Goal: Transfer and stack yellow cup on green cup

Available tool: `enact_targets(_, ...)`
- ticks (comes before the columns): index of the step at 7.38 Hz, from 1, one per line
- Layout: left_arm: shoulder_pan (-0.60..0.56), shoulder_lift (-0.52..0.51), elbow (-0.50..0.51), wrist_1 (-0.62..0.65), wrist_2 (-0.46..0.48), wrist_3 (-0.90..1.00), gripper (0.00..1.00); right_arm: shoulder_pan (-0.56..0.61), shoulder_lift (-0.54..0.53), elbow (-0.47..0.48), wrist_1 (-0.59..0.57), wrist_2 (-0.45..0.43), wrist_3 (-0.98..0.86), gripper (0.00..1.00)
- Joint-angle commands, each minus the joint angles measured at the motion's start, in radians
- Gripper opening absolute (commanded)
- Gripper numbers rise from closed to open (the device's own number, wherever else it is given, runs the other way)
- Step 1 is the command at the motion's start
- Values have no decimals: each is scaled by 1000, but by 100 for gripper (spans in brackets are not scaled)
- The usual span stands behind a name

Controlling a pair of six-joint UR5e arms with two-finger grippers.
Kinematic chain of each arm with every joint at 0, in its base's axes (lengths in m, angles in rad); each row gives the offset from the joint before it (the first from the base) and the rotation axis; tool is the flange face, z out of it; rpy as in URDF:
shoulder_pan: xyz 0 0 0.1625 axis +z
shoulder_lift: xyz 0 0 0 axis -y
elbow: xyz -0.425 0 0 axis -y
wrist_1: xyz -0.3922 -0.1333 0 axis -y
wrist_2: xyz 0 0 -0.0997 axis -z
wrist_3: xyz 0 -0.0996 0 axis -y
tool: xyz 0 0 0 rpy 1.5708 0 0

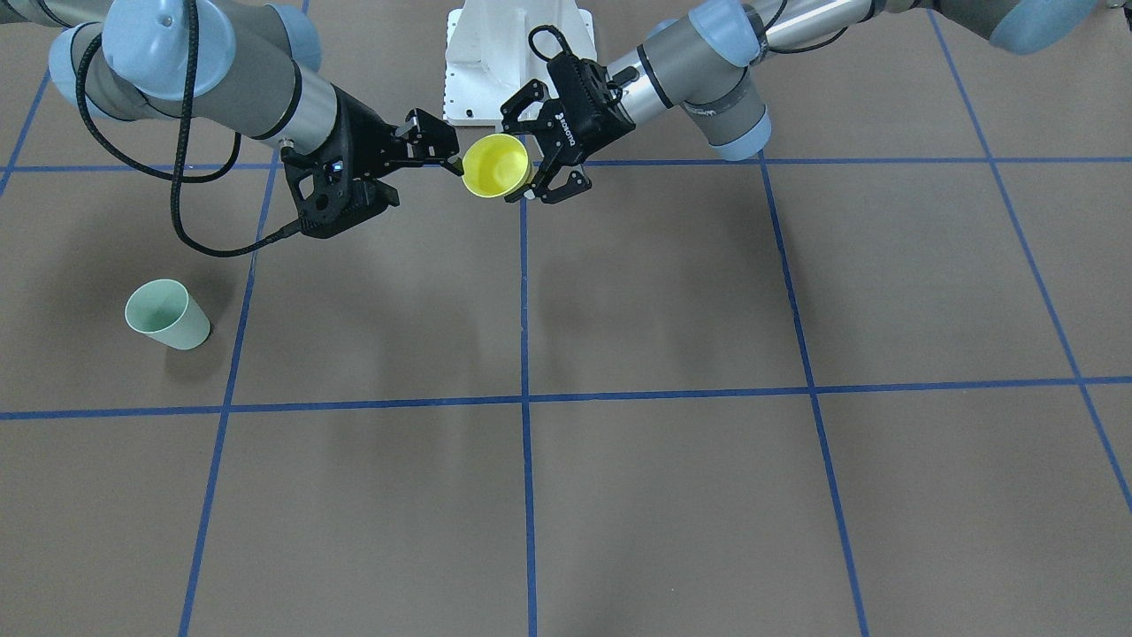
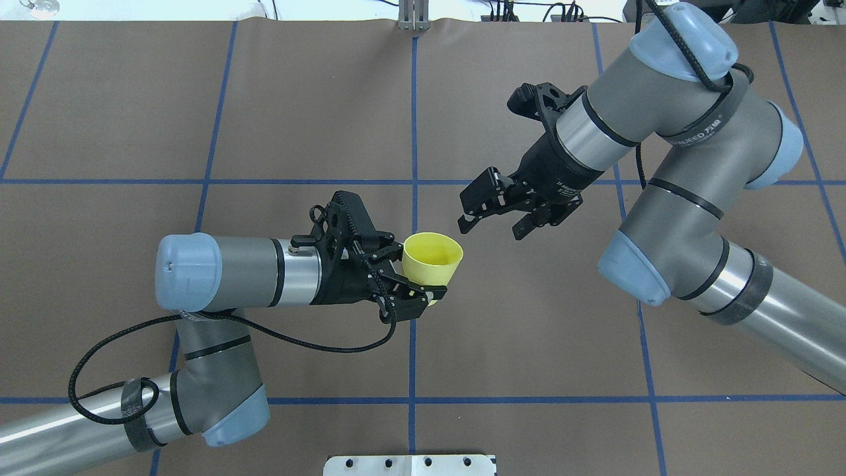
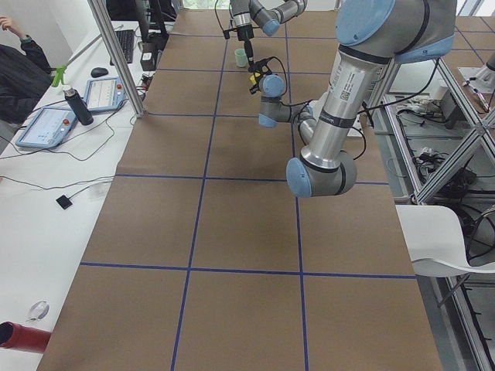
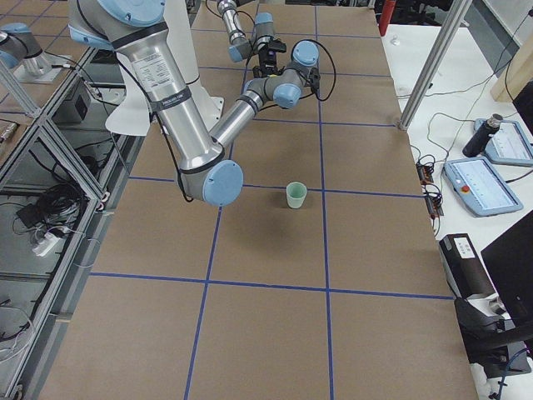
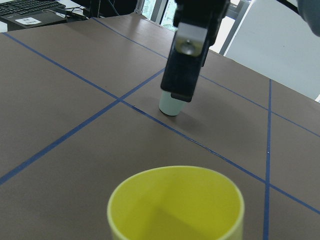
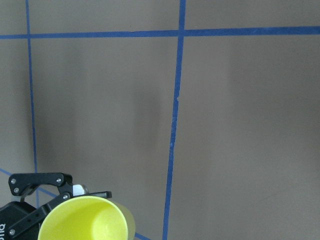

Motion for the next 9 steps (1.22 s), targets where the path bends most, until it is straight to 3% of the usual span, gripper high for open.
enact_targets(1, 12, -4, 11, -26, 1, 0, 0, -7, 1, -2, -1, -1, 0, 96)
enact_targets(7, 27, -31, 20, -26, 3, -2, 0, -51, 1, -6, -1, -1, -1, 91)
enact_targets(9, 32, -31, 20, -26, 4, -2, 0, -51, 1, -6, -1, -2, 2, 76)
